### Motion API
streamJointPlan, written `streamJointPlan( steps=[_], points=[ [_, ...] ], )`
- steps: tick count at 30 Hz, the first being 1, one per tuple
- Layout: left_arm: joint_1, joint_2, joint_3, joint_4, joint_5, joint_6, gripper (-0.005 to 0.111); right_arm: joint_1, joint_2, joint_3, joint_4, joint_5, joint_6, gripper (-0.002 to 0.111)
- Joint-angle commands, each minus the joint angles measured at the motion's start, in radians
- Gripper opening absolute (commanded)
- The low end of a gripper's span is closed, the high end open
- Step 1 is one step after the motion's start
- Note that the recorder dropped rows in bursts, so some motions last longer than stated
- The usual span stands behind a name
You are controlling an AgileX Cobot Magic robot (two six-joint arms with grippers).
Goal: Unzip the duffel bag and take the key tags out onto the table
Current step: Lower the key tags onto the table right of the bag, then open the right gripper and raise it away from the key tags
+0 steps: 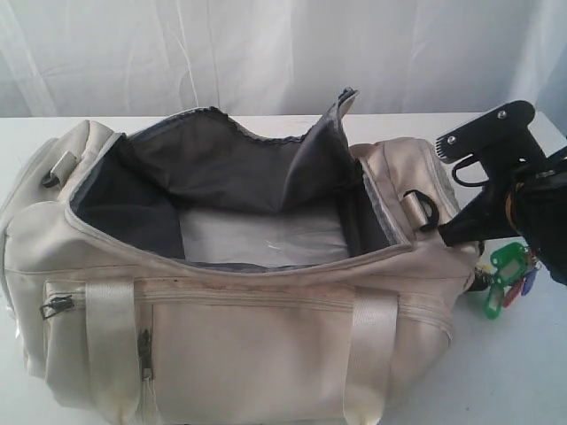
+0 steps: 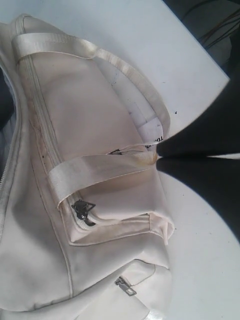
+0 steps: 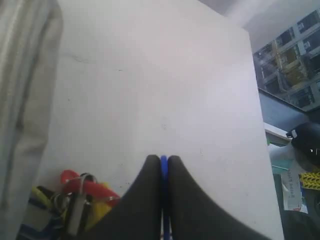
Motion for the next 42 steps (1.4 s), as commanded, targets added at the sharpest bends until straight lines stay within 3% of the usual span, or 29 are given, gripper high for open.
streamJointPlan(
  steps=[1,8,16,19,28,33,42],
  points=[
    [-0.003,-0.005,0.007,-0.012,0.009,0.004,0.0,-0.004,0.0,0.001,-0.022,-0.004,0.023,0.0],
    [-0.003,-0.005,0.007,-0.012,0.009,0.004,0.0,-0.004,0.001,0.001,-0.029,-0.043,0.023,0.006],
    [-0.003,-0.005,0.007,-0.014,0.009,0.004,0.0,-0.004,0.003,0.001,-0.033,0.007,0.094,0.052],
    [-0.003,-0.005,0.007,-0.014,0.009,0.004,0.0,-0.004,0.0,-0.001,-0.036,0.049,0.149,0.061],
    [-0.003,-0.005,0.007,-0.014,0.004,0.004,0.0,-0.002,-0.161,0.001,-0.014,0.003,0.158,0.061],
    [-0.003,-0.005,0.007,-0.02,-0.029,0.039,0.0,-0.002,-0.38,0.011,0.147,-0.095,0.126,0.06],
    [-0.003,-0.005,0.007,-0.047,-0.271,0.039,0.0,-0.002,-0.771,0.193,0.151,-0.179,0.072,0.044]
  ],
)
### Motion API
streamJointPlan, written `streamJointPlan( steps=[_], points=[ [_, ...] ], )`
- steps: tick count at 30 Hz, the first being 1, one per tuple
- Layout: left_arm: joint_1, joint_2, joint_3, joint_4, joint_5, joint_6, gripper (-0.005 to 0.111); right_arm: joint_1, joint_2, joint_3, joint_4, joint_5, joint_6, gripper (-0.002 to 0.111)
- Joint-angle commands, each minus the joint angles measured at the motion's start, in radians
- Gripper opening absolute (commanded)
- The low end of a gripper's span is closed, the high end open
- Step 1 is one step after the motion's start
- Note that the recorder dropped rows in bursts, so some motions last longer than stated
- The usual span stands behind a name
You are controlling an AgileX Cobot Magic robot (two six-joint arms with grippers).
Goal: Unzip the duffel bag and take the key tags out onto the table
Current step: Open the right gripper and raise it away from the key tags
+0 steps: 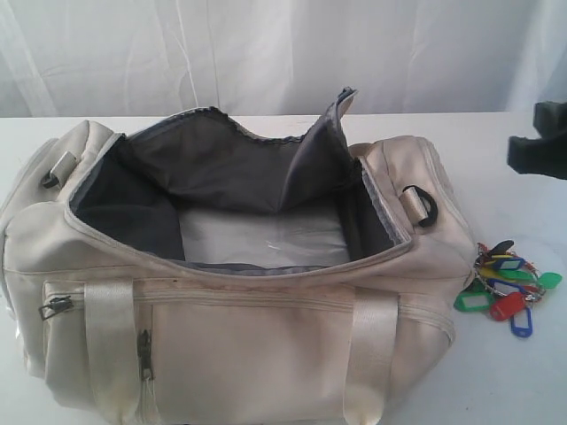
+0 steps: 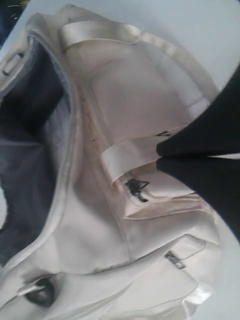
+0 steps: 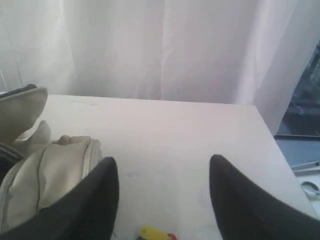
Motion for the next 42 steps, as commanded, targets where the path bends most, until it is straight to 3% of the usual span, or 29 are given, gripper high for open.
streamJointPlan(
  steps=[1,7,13,17,29,32,35,39,42],
  points=[
    [-0.003,-0.005,0.007,-0.039,-0.145,0.003,0.0,-0.002,-0.177,0.098,0.003,-0.012,-0.015,0.043],
    [-0.003,-0.005,0.007,0.018,-0.232,0.005,0.0,-0.002,-0.376,0.199,0.003,-0.019,-0.015,0.027],
    [-0.003,-0.005,0.007,0.028,-0.237,0.005,0.0,-0.002,-0.501,0.301,0.003,-0.178,-0.125,0.0],
    [-0.003,-0.005,0.007,0.028,-0.235,0.005,0.0,-0.002,-0.534,0.337,0.003,-0.341,-0.139,0.0],
    [0.0,-0.005,0.007,0.028,-0.235,0.005,0.0,-0.002,-0.534,0.339,0.003,-0.331,-0.135,0.0],
    [0.037,-0.014,0.007,0.079,-0.236,0.081,0.0,-0.002,-0.534,0.339,0.003,-0.335,-0.135,0.0],
    [0.114,-0.046,0.028,0.097,-0.221,0.146,0.0,-0.002,-0.534,0.339,0.003,-0.335,-0.135,0.0],
    [0.234,-0.118,0.126,0.109,-0.221,0.292,0.0,-0.002,-0.534,0.339,0.003,-0.335,-0.135,0.0],
    [0.286,-0.169,0.226,0.109,-0.247,0.307,0.0,-0.002,-0.534,0.339,0.003,-0.335,-0.135,0.0]
  ],
)
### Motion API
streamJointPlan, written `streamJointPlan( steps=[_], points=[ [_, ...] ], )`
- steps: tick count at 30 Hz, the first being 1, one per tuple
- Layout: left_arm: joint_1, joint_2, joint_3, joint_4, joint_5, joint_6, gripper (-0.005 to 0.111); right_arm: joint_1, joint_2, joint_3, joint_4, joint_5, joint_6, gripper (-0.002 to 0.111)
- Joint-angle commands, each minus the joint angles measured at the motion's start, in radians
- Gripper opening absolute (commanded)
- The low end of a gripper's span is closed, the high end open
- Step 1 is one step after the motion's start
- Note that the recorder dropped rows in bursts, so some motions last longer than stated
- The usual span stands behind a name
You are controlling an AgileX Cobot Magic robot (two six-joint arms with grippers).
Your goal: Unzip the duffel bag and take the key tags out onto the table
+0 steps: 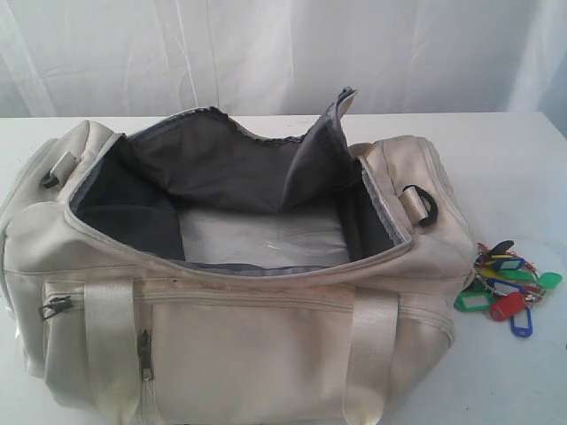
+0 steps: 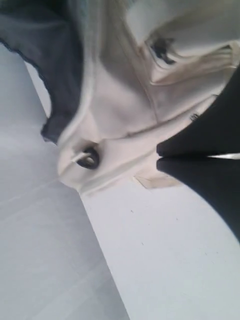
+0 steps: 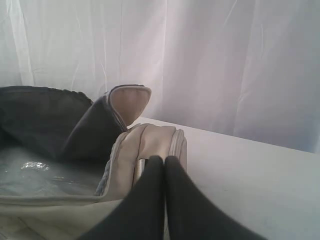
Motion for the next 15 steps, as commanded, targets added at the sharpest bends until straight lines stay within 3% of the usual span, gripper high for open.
streamJointPlan(
  steps=[1,9,15],
  points=[
    [0.072,-0.062,0.137,-0.001,-0.036,0.047,0.0,-0.002,-0.004,0.002,-0.005,-0.003,-0.009,0.0],
    [0.08,-0.062,0.363,-0.001,-0.278,0.006,0.0,-0.002,-0.004,0.002,-0.005,-0.003,-0.009,0.0],
    [0.08,-0.062,0.391,0.013,-0.242,-0.1,0.0,-0.002,-0.004,0.002,-0.005,-0.003,-0.009,0.0]
  ],
)
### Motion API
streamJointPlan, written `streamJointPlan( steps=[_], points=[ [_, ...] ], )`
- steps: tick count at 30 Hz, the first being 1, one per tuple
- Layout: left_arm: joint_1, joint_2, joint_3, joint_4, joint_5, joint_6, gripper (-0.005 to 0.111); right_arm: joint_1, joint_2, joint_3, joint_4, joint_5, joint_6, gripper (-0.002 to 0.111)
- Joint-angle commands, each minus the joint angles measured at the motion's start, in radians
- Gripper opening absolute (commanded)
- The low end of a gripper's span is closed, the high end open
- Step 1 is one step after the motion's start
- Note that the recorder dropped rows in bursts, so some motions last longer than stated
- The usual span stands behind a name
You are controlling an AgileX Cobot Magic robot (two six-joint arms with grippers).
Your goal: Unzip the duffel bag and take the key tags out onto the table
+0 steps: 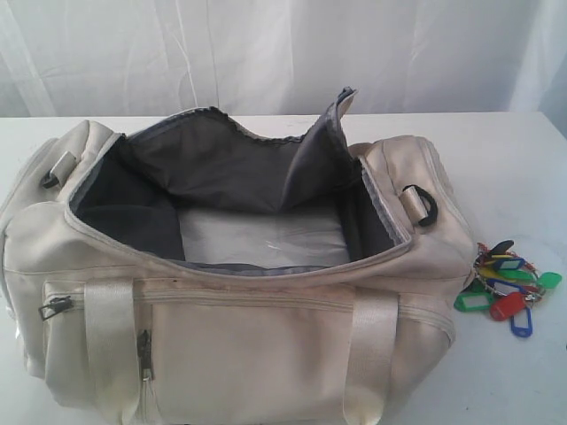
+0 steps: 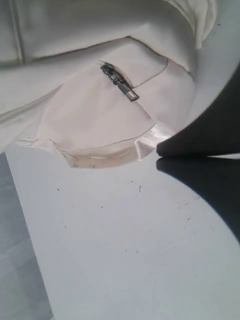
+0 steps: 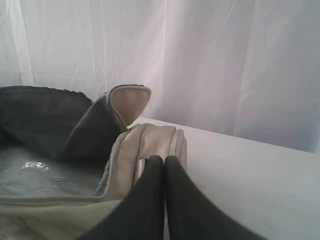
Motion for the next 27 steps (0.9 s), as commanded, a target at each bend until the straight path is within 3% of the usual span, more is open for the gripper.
streamJointPlan(
  steps=[1,13,20,27],
  points=[
    [0.002,-0.005,0.009,0.005,0.016,-0.06,0.0,-0.002,-0.004,0.002,-0.005,-0.001,-0.009,0.0],
    [0.002,-0.005,0.009,0.021,0.021,-0.158,0.0,-0.002,-0.004,0.002,-0.005,-0.001,-0.009,0.0],
    [0.002,-0.005,0.009,0.246,0.017,-0.511,0.0,-0.002,-0.004,0.002,-0.005,-0.003,-0.009,0.0],
    [0.002,-0.005,0.009,0.304,-0.002,-0.502,0.0,-0.002,-0.004,0.002,-0.003,-0.003,-0.009,0.0]
  ],
)
